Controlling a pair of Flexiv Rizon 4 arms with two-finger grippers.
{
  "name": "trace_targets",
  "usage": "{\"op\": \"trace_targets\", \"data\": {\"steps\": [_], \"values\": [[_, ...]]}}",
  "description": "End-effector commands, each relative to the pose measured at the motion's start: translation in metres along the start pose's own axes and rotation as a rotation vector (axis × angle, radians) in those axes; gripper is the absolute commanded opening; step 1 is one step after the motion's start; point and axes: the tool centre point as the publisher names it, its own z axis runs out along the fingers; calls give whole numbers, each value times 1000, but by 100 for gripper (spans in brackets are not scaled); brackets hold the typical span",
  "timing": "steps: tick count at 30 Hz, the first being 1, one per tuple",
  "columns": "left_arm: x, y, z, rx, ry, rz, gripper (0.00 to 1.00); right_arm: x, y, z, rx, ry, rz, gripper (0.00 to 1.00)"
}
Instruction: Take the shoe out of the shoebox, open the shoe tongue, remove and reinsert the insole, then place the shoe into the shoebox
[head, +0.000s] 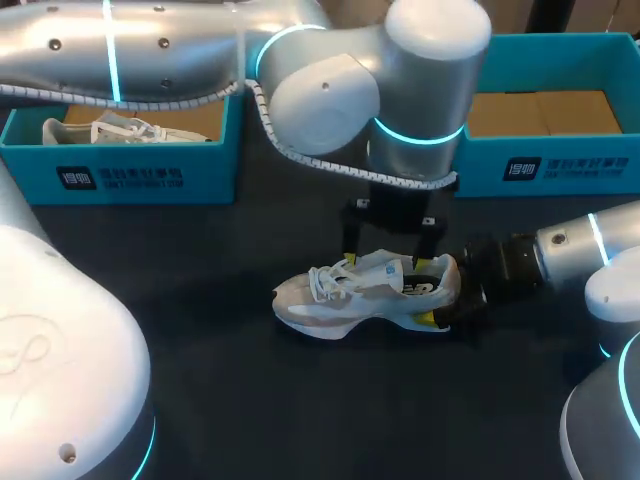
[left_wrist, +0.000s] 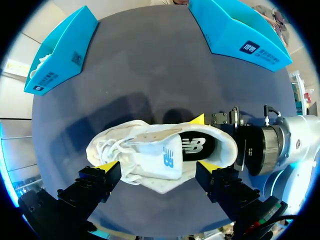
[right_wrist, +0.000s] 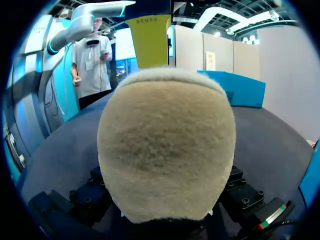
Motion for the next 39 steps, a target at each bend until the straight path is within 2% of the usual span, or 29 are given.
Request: {"op": "trace_targets", "data": {"steps": [1,16,25,33,39], "values": [[8,-2,10,-3,-16,-8,100,1,0,2,2,-2,0,0],[14,-4,36,-10,-70,-25,100,1,0,2,2,-2,0,0],[6,-3,49,-12,-110,-38,100,1,0,2,2,-2,0,0],[-12,-4,55,-8,-171,-46,100,1,0,2,2,-2,0,0],[-19,-5,46,1,-161,-56,100,1,0,2,2,-2,0,0]]}}
